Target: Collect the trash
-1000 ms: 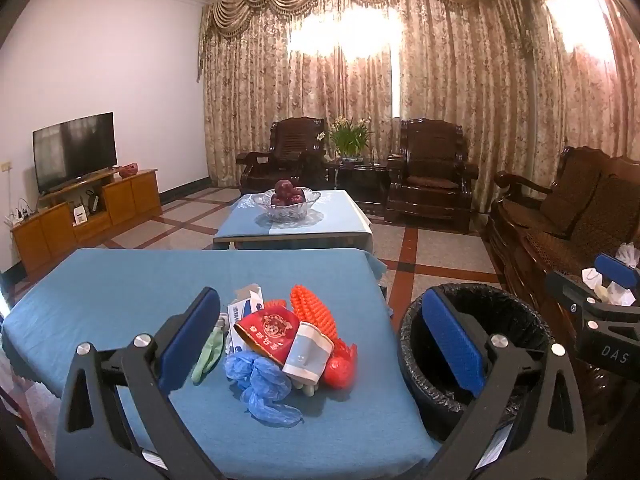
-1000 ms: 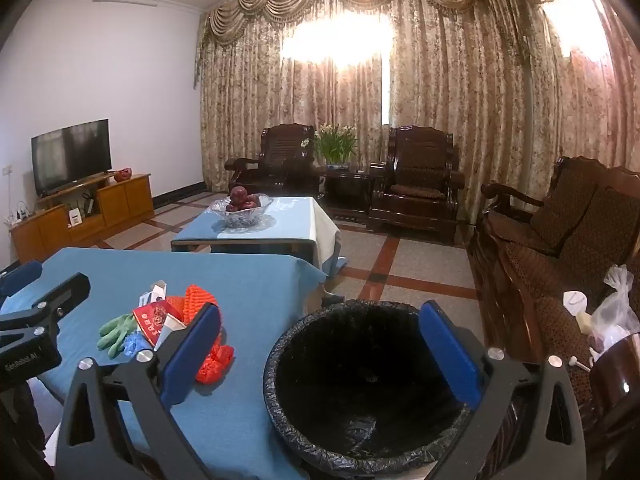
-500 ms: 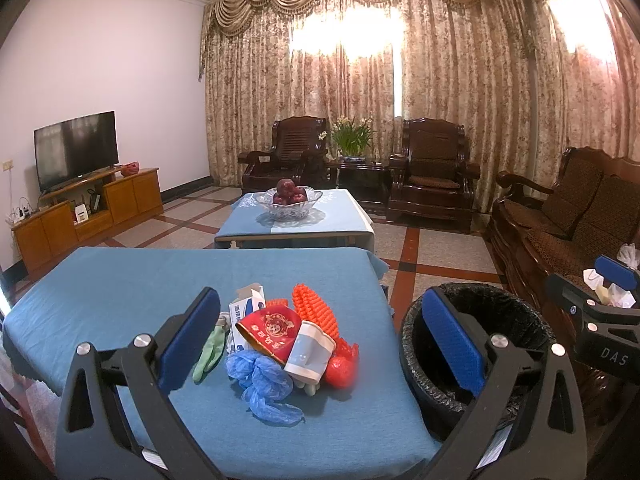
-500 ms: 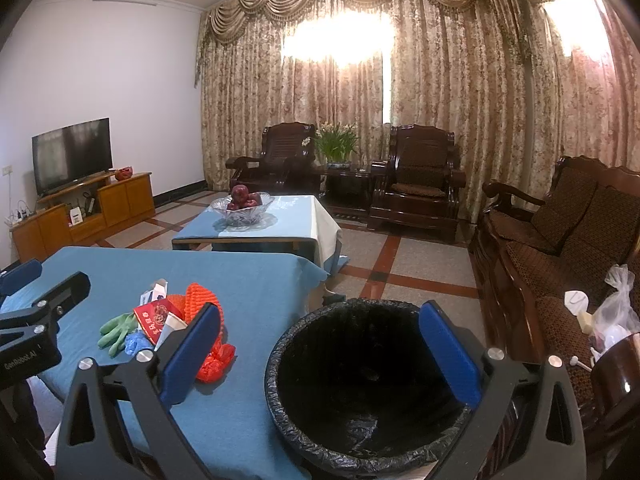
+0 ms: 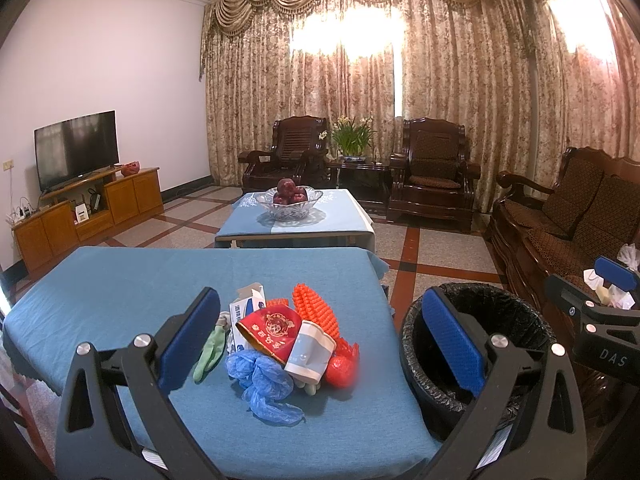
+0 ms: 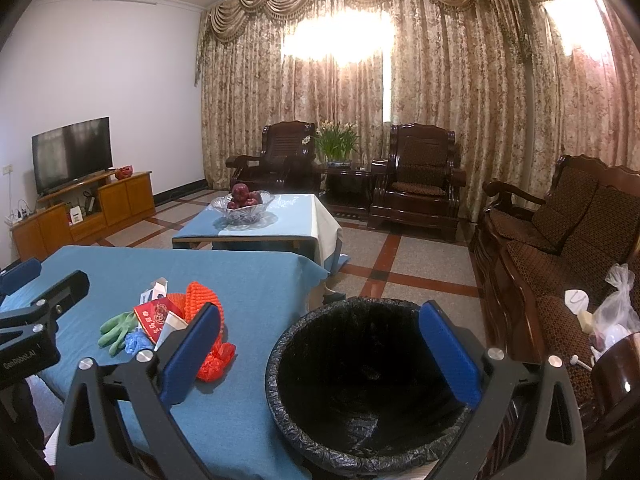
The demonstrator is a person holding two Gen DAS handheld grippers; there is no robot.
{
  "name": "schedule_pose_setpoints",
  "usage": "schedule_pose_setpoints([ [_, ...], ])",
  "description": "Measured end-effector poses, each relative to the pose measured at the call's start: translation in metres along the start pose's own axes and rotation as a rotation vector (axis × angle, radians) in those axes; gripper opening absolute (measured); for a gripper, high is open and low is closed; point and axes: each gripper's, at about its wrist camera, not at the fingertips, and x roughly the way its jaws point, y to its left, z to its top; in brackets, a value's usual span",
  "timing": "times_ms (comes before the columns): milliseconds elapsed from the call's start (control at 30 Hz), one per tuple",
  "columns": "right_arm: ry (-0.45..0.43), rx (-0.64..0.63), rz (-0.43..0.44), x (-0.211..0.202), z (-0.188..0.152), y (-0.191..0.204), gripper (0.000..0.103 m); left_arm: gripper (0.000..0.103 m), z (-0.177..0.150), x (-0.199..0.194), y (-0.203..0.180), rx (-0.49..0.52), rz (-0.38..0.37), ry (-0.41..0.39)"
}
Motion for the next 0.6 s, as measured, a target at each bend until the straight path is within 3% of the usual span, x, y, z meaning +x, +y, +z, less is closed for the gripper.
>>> schedule_pose_setpoints([
  [600, 0.004, 0.001, 0.001, 0.0072, -0.0077, 0.007, 0.097, 0.098, 0.0, 0.0, 0.0, 0.0, 0.0, 0.0],
])
